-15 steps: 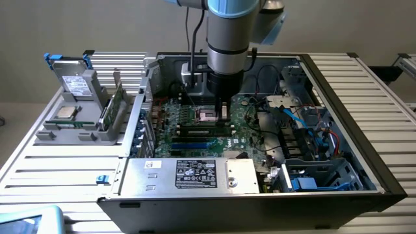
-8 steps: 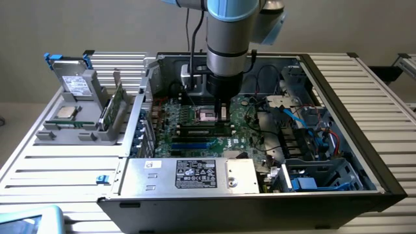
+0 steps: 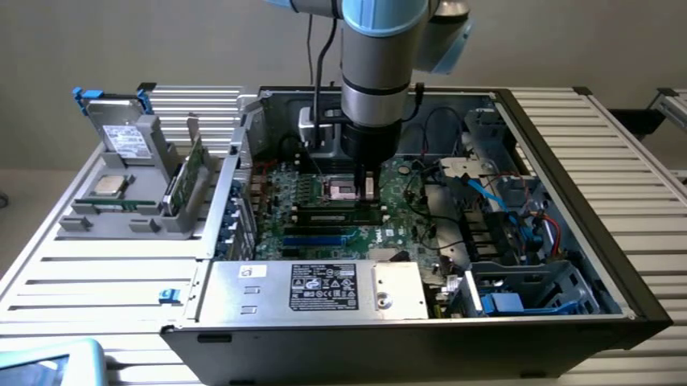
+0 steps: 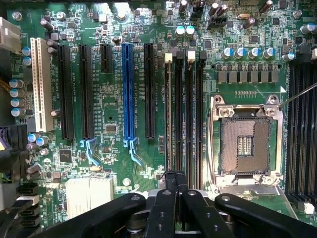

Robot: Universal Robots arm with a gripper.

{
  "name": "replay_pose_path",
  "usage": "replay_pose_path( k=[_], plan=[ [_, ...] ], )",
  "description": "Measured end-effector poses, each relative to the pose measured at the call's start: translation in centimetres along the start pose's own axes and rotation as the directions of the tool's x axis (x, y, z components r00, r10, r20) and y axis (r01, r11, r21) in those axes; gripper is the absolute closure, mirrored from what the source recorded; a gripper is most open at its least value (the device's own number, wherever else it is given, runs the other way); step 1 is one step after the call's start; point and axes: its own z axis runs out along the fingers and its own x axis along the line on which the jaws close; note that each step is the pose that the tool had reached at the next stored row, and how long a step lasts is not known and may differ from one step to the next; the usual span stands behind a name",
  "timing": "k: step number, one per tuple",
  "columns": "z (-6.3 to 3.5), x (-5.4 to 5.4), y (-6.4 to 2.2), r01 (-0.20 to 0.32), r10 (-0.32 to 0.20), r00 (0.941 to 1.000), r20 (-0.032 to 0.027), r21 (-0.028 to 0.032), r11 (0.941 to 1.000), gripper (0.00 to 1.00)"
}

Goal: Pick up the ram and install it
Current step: 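Press down the ram until it locks into place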

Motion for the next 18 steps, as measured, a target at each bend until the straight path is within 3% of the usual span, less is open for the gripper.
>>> replay_pose_path(
  k=[11,18],
  plan=[
    [0.58,0.0,0.0,0.0,0.0,1.0,-0.0004,-0.0002,1.0,0.89],
    [-1.09,0.0,0.62,0.0,0.0,1.0,-0.0001,-0.0009,1.0,0.89]
  ],
)
